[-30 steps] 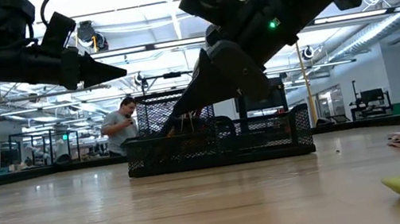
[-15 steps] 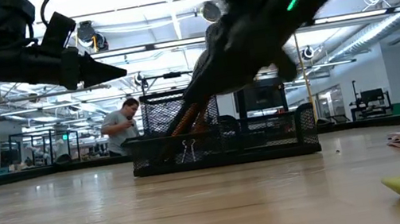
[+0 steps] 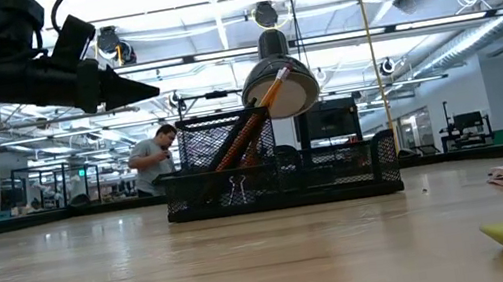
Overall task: Pick and place office supplies into organizer
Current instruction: Put the black binder clip into the black desk organizer
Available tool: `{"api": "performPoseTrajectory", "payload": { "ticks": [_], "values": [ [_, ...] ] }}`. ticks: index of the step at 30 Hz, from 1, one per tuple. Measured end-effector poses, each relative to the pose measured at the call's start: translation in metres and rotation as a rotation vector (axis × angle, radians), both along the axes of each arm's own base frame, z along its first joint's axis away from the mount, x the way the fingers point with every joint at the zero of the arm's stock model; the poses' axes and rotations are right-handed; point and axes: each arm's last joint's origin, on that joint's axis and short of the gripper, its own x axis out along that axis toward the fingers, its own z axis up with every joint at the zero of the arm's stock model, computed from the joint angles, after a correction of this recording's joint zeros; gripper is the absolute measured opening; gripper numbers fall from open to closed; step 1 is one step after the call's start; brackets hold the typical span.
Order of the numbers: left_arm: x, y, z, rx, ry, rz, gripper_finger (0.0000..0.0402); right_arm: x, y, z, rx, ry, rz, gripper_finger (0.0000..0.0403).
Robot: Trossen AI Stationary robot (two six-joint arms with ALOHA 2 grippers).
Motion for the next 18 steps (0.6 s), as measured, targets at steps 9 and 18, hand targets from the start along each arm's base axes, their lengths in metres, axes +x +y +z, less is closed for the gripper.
{"api": "performPoseTrajectory", "payload": {
  "ticks": [9, 18],
  "values": [
    [0.0, 0.0, 0.0, -0.016, -0.007, 0.0, 0.0031, -0.023, 0.018, -0.033, 0.113, 0.291, -0.163, 0.0061],
    [0.0, 0.0, 0.0, -0.013, -0.005, -0.001, 0.0031, -0.028, 0.022, -0.034, 0.291, 0.452, -0.203, 0.0062]
  ]
}}
